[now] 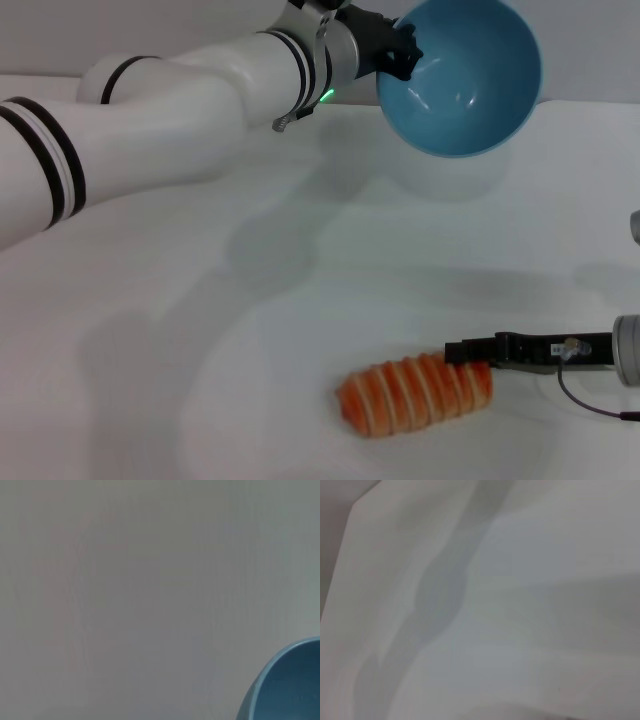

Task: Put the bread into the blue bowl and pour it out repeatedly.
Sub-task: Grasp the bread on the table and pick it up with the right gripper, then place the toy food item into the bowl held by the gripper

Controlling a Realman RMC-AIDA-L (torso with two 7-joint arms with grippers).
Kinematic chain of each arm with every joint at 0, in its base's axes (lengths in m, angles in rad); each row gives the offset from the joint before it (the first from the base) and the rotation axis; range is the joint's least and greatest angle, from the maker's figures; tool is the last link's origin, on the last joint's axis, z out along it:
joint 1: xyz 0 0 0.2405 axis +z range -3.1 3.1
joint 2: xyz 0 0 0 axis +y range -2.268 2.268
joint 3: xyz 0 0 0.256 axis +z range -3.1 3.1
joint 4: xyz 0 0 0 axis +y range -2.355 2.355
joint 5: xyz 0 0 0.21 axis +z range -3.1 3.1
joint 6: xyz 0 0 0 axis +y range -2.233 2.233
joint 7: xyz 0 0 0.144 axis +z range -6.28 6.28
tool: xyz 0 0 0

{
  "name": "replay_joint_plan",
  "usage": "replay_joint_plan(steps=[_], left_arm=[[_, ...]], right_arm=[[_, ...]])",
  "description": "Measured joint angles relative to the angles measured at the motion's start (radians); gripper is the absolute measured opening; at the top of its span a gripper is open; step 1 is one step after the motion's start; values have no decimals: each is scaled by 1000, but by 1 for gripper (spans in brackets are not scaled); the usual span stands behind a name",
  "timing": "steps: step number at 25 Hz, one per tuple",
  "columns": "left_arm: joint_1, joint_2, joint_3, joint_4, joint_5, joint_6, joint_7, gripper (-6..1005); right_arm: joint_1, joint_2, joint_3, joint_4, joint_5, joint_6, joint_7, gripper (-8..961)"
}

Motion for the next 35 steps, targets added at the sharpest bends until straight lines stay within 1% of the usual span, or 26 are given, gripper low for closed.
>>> replay_joint_plan(steps=[3,10,11,13,16,21,22,23,24,25,26,27,30,35], left_arm=[[3,0,0,0,0,-6,0,-1],[6,0,-6,-5,0,-11,1,-2],[6,1,-7,-6,0,-10,1,-2],[6,2,-7,-8,0,-6,1,-2],[5,3,-14,-10,0,17,1,-2],[-9,5,-67,-10,3,125,3,-2],[-11,7,-80,-12,4,151,5,-1],[-16,8,-96,-15,6,182,7,-1],[-22,8,-110,-21,6,211,9,-1],[-30,10,-127,-30,7,245,12,-1],[-43,11,-141,-45,7,282,12,-1],[-49,11,-148,-53,8,297,12,-2],[-81,12,-155,-103,9,350,13,-2],[-90,6,-156,-99,7,440,12,-1]], right_arm=[[-4,1,2,-15,0,-4,-5,413],[-20,5,15,-116,20,-66,-20,367],[-26,4,17,-152,37,-87,-20,360],[-30,3,17,-175,41,-98,-20,340],[-45,0,34,-276,48,-152,-19,309],[-53,-9,155,-441,44,-282,-15,271],[-53,-14,205,-503,42,-327,-15,264],[-53,-14,205,-503,42,-327,-15,253],[-53,-17,227,-530,34,-339,-12,242],[-49,-25,278,-584,7,-362,6,231],[-46,-28,299,-603,-5,-376,16,220],[-46,-28,299,-603,-5,-376,16,209],[-38,-35,368,-670,-27,-422,30,174],[-31,-39,378,-665,-56,-400,30,154]])
